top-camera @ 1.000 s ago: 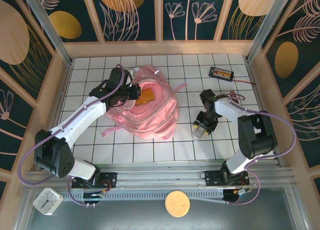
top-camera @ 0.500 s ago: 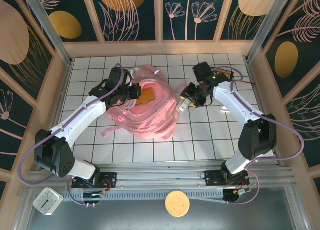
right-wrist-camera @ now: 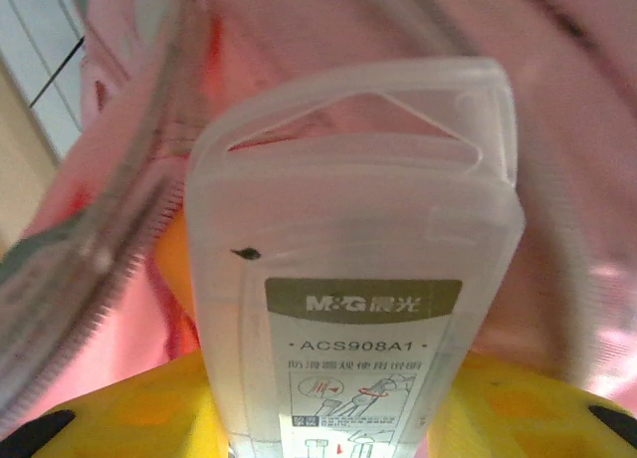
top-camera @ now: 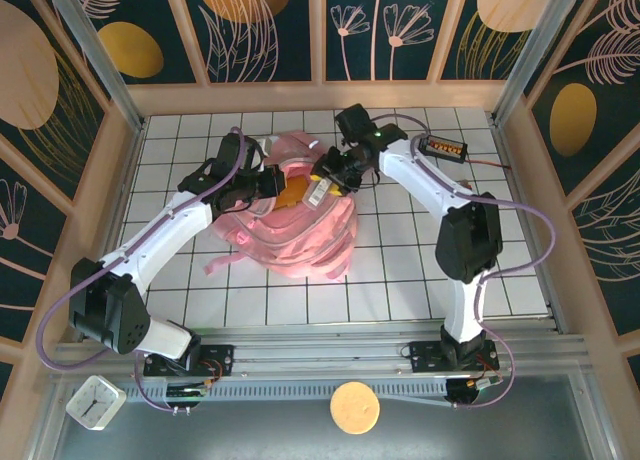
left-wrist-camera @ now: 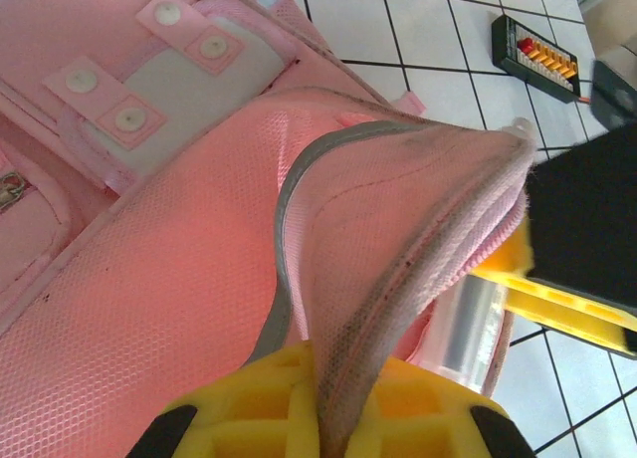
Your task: Pack books, pencil case, and school supplies into a backpack
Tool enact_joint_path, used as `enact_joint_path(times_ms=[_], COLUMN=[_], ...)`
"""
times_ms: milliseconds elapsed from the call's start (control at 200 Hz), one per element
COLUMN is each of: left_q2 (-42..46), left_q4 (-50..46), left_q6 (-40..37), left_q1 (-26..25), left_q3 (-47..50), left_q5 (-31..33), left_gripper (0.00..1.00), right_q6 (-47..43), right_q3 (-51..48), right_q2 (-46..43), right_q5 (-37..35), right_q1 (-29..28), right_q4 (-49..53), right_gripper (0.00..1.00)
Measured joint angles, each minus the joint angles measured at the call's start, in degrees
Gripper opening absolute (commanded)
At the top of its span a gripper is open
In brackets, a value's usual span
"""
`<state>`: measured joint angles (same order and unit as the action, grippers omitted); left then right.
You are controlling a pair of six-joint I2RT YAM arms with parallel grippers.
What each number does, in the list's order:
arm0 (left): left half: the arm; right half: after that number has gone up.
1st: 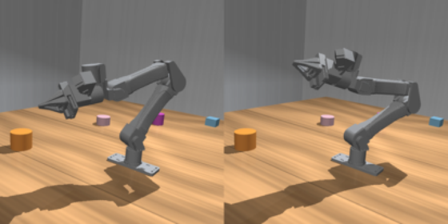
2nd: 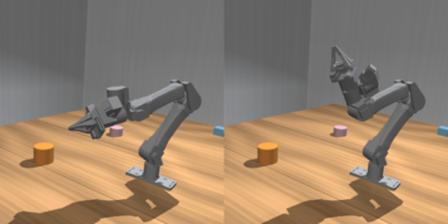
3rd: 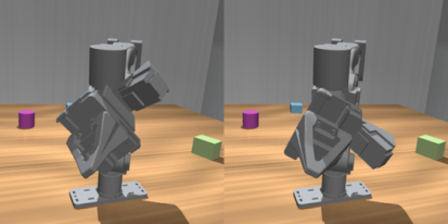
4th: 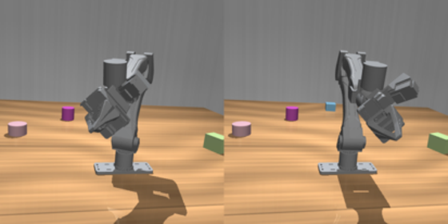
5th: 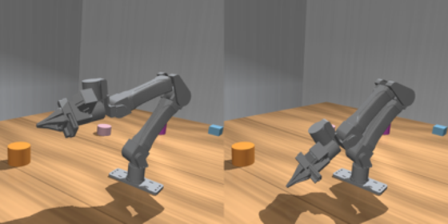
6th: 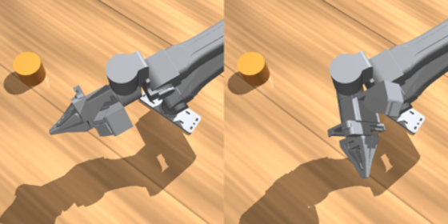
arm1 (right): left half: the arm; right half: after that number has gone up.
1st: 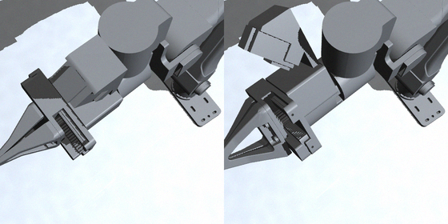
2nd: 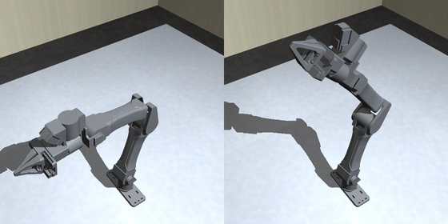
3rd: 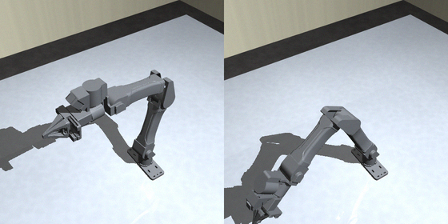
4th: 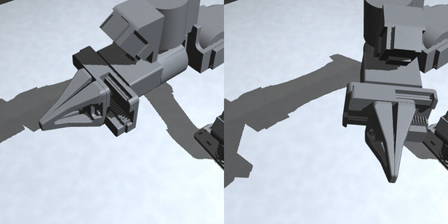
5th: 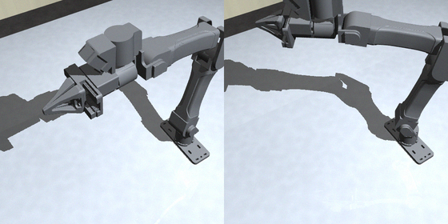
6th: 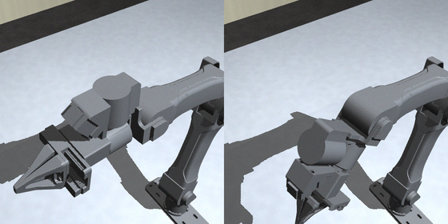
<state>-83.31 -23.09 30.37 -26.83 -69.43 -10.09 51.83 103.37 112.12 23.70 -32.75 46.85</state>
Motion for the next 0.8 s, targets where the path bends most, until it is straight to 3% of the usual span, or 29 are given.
enact_joint_path(times_ms=[185, 360, 616, 801], left_q2=[0.0, 0.0, 0.0, 0.0], left_q4=[1.1, 2.8, 3.2, 3.2], left_q6=[1.4, 2.8, 3.3, 3.3], left_q1=[0.4, 0.5, 0.6, 0.5], left_q3=[1.0, 1.9, 2.3, 2.3], left_q5=[0.0, 0.1, 0.3, 0.0], left_gripper=[0.0, 0.0, 0.0, 0.0], right_q6=[1.2, 3.1, 2.0, 0.7], right_q3=[3.3, 3.3, -0.2, -9.5], right_q2=[3.1, 4.5, 3.4, -4.1], right_q5=[1.7, 4.2, 5.9, 6.4], right_q1=[-1.0, -1.1, -1.1, -0.7], right_q4=[-1.5, -5.2, -9.0, -12.2], right_gripper=[0.52, 0.74, 0.75, 0.73])
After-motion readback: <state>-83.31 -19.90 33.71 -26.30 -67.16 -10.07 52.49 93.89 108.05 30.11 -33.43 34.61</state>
